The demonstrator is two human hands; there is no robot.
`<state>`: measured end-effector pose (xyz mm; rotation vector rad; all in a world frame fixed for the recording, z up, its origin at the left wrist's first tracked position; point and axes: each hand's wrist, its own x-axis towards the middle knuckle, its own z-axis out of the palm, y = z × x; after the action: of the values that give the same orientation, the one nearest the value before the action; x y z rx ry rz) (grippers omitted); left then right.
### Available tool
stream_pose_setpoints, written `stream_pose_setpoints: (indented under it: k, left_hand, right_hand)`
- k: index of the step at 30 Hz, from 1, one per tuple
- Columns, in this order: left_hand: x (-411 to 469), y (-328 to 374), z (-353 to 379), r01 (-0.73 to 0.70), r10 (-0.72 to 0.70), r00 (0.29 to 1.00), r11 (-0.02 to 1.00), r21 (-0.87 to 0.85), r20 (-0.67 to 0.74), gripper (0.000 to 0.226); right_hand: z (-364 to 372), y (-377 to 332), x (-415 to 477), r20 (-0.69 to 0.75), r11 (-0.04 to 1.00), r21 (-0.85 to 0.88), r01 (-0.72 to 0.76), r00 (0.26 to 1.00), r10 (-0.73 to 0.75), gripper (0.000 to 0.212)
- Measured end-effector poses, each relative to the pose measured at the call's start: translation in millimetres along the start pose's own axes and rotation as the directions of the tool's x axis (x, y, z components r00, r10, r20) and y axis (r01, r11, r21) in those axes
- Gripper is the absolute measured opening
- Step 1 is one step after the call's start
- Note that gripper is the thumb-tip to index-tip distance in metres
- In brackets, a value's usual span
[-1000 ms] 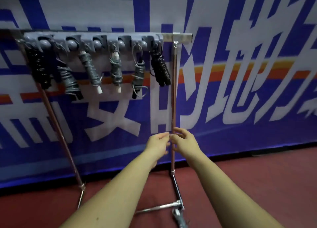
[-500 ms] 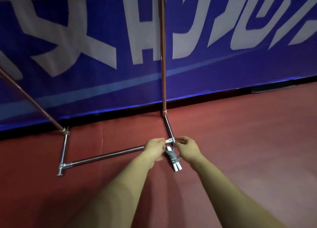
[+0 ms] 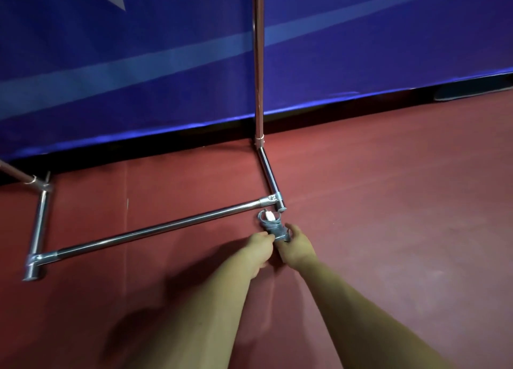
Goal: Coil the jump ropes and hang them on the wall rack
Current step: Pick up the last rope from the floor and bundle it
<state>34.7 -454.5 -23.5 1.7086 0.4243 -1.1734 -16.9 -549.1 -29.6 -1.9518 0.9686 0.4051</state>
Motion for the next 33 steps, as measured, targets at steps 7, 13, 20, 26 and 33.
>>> stream_pose_setpoints:
  k: [7,13,20,26,33]
  left_hand:
    - [25,-4,8,-0.001,0.001,0.999,1.0,-0.001,0.033,0.027]
    - [26,-8,-12,0.005,-0.004,1.0,0.998,-0.064,0.013,0.021]
    - [-33,29,-53,-0.08,0.078,0.997,0.985,-0.151,-0.02,0.014]
    - [-122,96,-102,-0.32,0.285,0.944,0.916,-0.243,-0.168,0.02]
    - [-267,171,-178,-0.608,0.542,0.785,0.768,-0.203,-0.3,0.023]
  right_hand:
    - [21,8,23,0.01,0.996,-0.064,-0.063,0.998,0.064,0.053]
    - [27,11,21,0.019,1.0,-0.002,-0.018,1.0,0.018,0.044]
    - [5,-39,-32,-0.059,0.941,0.065,0.332,0.943,-0.329,0.047]
    - [-31,-143,-101,-0.181,0.826,0.159,0.541,0.839,-0.514,0.049]
    - [-76,-277,-207,-0.284,0.677,0.305,0.67,0.742,-0.607,0.022]
